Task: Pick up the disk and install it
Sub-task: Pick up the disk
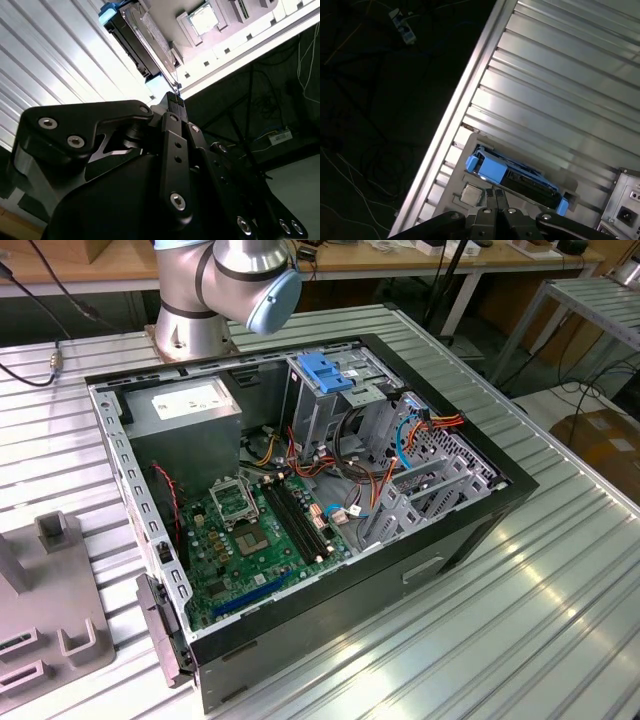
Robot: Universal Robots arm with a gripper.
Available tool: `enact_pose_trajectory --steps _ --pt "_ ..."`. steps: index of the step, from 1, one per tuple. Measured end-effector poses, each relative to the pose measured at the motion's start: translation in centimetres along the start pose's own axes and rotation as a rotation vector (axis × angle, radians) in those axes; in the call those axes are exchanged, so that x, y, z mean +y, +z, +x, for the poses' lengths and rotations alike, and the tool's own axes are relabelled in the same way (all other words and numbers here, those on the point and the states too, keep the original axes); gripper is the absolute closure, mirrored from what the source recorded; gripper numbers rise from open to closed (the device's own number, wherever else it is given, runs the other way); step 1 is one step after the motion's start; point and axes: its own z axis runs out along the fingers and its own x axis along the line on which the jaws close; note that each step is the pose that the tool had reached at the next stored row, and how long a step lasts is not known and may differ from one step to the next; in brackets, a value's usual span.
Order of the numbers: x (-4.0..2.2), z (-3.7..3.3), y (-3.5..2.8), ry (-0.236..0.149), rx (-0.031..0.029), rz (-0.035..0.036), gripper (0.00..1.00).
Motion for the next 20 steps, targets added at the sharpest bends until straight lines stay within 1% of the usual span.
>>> enact_pose_trajectory --steps 4,6,14,20 --pt "0.00 0.00 0.00 -0.028 0.0011 0.0011 0.90" --pt "0.00 0.00 0.00 -0.053 0.0020 0.0020 0.90" --pt "0.00 0.00 0.00 -0.100 0.0040 0.0039 0.90" --pt "0.00 0.00 0.00 -0.148 0.0059 0.0057 0.90"
